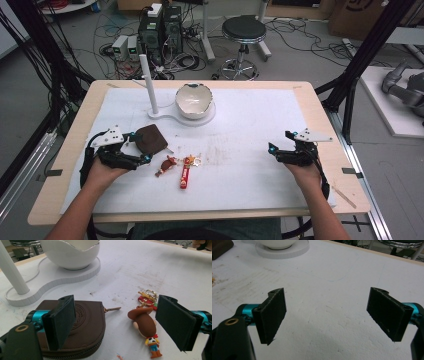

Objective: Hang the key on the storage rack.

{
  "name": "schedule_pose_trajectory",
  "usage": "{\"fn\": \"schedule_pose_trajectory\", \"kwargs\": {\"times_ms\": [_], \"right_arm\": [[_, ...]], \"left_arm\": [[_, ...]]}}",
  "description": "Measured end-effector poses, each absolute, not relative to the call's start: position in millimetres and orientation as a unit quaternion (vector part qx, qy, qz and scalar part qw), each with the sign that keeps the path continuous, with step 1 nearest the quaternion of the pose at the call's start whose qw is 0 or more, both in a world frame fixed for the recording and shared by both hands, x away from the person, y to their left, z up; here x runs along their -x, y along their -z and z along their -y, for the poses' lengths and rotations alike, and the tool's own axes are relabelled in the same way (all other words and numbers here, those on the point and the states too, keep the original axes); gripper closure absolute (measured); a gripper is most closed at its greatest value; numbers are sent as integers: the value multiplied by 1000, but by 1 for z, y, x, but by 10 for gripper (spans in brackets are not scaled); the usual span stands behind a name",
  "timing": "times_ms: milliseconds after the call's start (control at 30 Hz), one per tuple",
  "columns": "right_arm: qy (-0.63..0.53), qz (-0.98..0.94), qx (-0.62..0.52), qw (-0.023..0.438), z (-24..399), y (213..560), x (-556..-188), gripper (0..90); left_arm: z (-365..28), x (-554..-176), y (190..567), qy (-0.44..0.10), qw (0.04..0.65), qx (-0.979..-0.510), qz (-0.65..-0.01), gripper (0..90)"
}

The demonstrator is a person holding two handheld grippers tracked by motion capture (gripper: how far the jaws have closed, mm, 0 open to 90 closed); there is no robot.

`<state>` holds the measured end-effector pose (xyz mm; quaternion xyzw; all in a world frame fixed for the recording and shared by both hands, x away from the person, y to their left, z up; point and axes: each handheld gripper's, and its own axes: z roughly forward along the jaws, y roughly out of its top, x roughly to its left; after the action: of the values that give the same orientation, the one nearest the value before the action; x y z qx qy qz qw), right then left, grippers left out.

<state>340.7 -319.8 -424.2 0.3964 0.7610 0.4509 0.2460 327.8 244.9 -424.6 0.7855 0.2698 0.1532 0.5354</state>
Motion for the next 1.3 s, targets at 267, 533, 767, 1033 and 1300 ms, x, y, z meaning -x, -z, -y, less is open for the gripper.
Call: {"fn": "schedule_pose_trajectory", "kwargs": {"times_ms": [267,533,767,1033,1300], "right_arm": [[-448,-763,-394,248,320,424,-339,160],[-446,-764,-391,255,317,423,-338,160],[-445,-766,-389,253,315,423,-338,160],[-444,-768,-386,253,315,424,-338,160],[-439,-772,-381,256,313,423,-334,160]], "left_arm": [[-242,-327,426,-151,531,-790,-266,166],[-242,-325,425,-149,533,-791,-261,164],[-234,-323,425,-140,529,-799,-249,165],[-215,-322,430,-118,512,-821,-224,164],[-191,-325,438,-99,474,-850,-209,166]]}}
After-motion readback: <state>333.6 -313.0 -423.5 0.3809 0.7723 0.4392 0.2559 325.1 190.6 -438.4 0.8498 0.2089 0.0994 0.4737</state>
